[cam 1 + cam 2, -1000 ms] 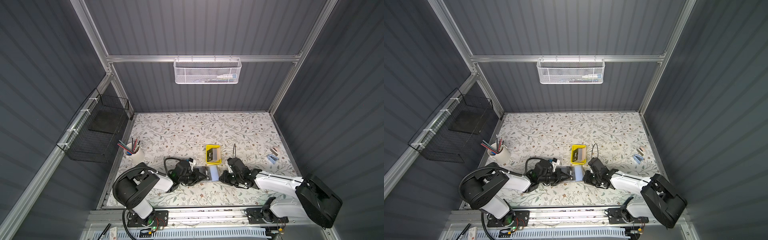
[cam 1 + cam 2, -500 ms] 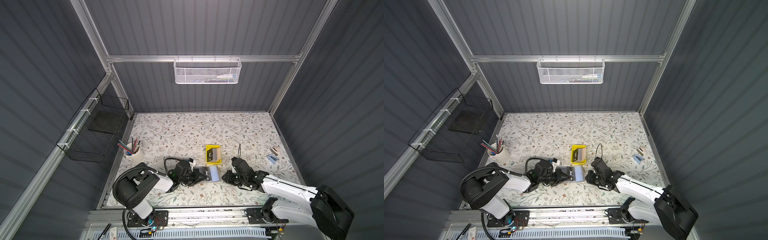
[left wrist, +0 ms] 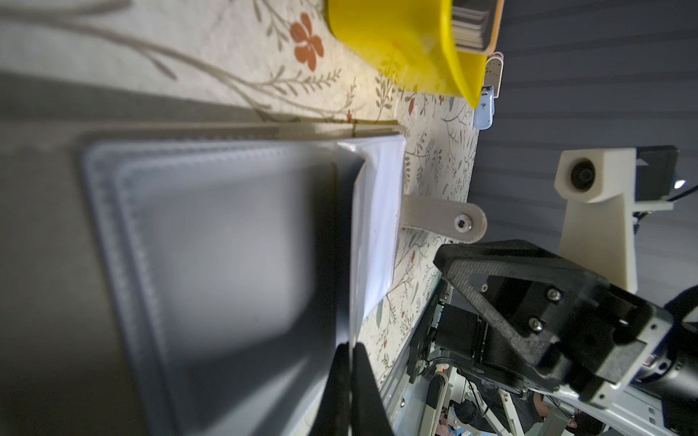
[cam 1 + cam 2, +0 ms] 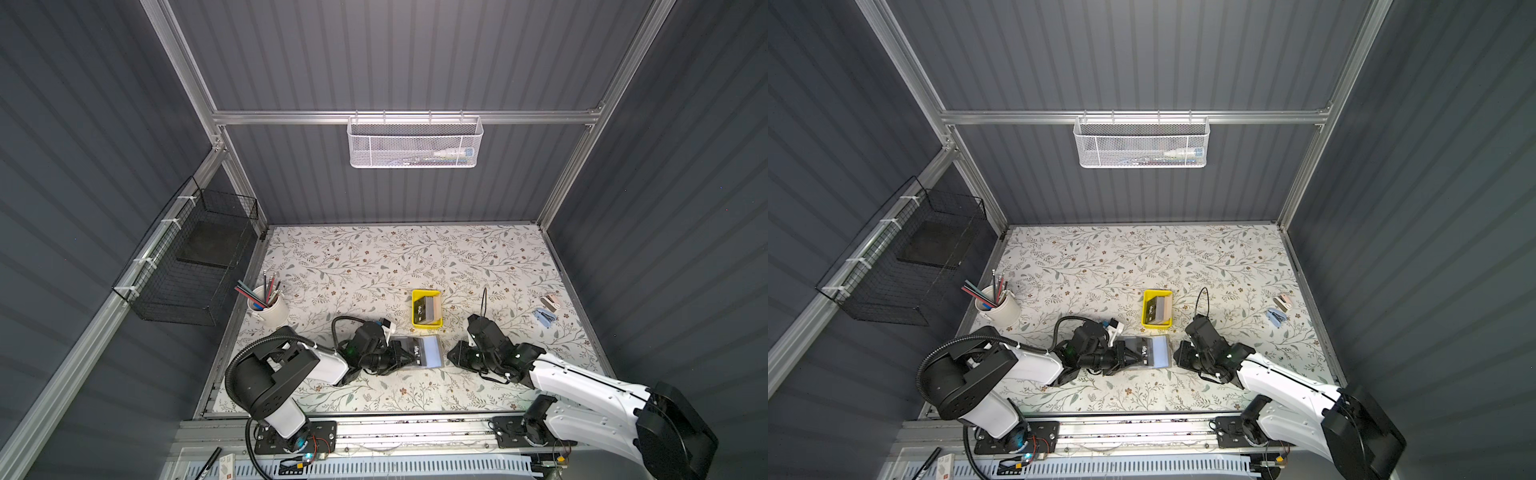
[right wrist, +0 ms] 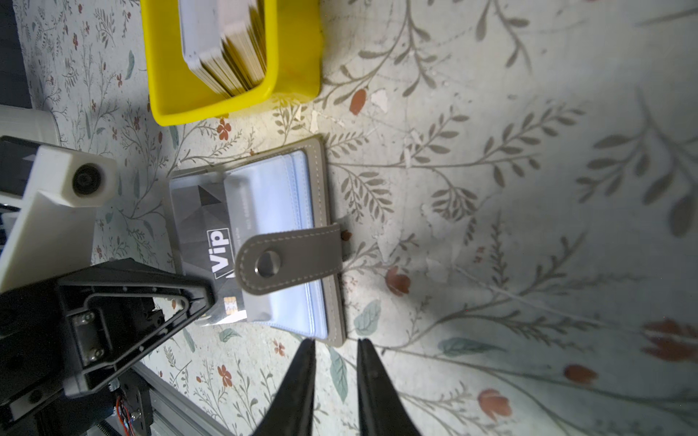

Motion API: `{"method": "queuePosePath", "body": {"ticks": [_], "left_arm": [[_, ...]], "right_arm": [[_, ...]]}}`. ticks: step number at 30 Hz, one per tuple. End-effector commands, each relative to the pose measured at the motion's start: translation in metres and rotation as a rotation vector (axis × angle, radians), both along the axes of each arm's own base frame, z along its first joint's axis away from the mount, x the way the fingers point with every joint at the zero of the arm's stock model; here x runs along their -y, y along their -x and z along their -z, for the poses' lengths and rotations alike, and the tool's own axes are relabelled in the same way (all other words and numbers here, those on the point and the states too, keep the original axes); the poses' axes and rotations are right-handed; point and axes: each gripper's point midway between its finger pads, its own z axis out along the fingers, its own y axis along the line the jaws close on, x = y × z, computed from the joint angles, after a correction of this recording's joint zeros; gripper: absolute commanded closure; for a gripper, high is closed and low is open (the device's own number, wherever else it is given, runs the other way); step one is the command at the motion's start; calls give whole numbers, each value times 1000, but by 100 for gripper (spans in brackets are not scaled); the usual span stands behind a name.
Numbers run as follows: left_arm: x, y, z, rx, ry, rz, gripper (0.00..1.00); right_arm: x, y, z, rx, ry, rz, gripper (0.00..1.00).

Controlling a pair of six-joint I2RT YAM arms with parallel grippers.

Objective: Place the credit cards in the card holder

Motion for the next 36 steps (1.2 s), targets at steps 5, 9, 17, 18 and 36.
{"method": "queuePosePath", "body": {"ticks": [5,9,17,18,36], "left_arm": [[-1,3,-3,8,-60,30,95],[-4,3,-3,5,-83,29,91],[-7,1,-2,10,-108,9,83],[-7,1,-2,15,-119,11,82],[-19,-2,-12,131,-354,17,71]], "right_arm": [[6,4,5,-17,27,7,76],[4,4,8,-32,30,-6,76],[-2,2,8,-36,19,-21,74],[-3,2,7,-36,15,-25,74],[-2,3,14,-63,34,-21,73]]}}
